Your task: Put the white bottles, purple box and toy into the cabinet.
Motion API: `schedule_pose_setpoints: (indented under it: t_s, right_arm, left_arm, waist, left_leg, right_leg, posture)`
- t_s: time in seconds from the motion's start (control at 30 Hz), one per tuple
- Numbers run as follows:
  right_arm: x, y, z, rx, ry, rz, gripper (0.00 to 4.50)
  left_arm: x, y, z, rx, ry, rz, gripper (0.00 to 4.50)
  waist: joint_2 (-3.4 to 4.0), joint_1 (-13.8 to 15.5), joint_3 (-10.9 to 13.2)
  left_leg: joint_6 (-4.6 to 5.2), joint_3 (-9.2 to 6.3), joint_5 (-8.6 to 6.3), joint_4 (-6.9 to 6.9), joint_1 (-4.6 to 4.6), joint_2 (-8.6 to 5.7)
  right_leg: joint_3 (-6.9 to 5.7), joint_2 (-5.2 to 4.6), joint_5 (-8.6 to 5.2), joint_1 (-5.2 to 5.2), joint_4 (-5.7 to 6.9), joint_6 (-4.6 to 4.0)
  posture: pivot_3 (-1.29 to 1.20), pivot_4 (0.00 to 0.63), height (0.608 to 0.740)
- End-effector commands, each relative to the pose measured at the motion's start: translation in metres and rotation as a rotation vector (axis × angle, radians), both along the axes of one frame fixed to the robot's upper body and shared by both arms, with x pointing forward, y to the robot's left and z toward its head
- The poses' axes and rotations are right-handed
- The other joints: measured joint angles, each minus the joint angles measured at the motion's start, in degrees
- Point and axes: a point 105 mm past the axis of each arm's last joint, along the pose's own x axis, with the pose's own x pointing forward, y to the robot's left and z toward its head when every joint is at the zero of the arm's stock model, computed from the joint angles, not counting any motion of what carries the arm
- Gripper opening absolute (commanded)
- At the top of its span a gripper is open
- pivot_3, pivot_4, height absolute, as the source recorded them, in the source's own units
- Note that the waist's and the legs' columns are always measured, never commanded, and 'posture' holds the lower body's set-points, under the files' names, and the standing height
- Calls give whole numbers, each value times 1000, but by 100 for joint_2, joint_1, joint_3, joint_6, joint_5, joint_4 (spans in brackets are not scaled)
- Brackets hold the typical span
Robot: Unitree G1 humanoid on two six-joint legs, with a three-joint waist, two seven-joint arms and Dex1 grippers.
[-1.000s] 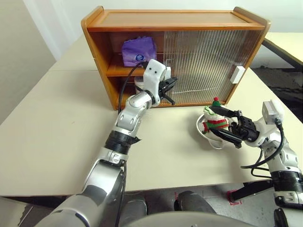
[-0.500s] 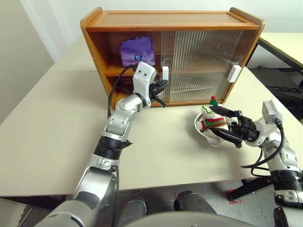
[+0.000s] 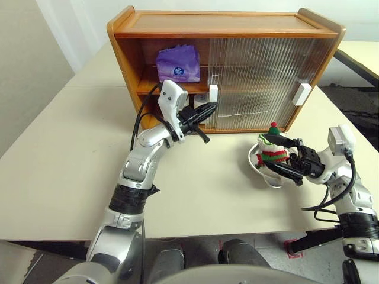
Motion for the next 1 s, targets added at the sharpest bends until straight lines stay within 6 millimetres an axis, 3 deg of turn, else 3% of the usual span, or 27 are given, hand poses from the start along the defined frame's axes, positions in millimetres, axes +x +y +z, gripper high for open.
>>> schedule_pose_setpoints:
  t_s: [0.03, 0.4, 0.73, 1.0]
  right_arm:
    - [0, -1, 0, -10, -4, 4, 4500]
    - [0, 3, 0, 4, -10, 6, 4500]
    - [0, 5, -2, 15, -18, -1, 4500]
    - [1, 6, -4, 16, -15, 1, 4500]
  left_arm:
    - [-1, -5, -5, 14, 20, -7, 39]
    - [20, -27, -2, 100, 40, 14, 39]
    - [30, -27, -11, 166, 57, 75, 39]
    - [53, -38, -9, 212, 45, 129, 39]
  waist:
    - [0, 24, 0]
    - [-1, 52, 0]
    - [0, 0, 0]
    - [-1, 5, 1]
  left_leg:
    - [0, 0, 0, 0, -1, -1]
    - [24, -2, -15, 8, 5, -2]
    - [26, -2, -16, 4, 4, -2]
    - [28, -6, -17, 10, 5, -4]
  right_leg:
    - [0, 0, -3, 0, 0, 1]
    - [2, -1, -5, 13, -3, 6]
    - [2, 0, -10, 11, -4, 13]
    - [5, -1, -9, 17, -5, 15]
  posture:
    - [-132, 0, 740]
    - [-166, 0, 740]
    - [-168, 0, 740]
    - [-169, 0, 740]
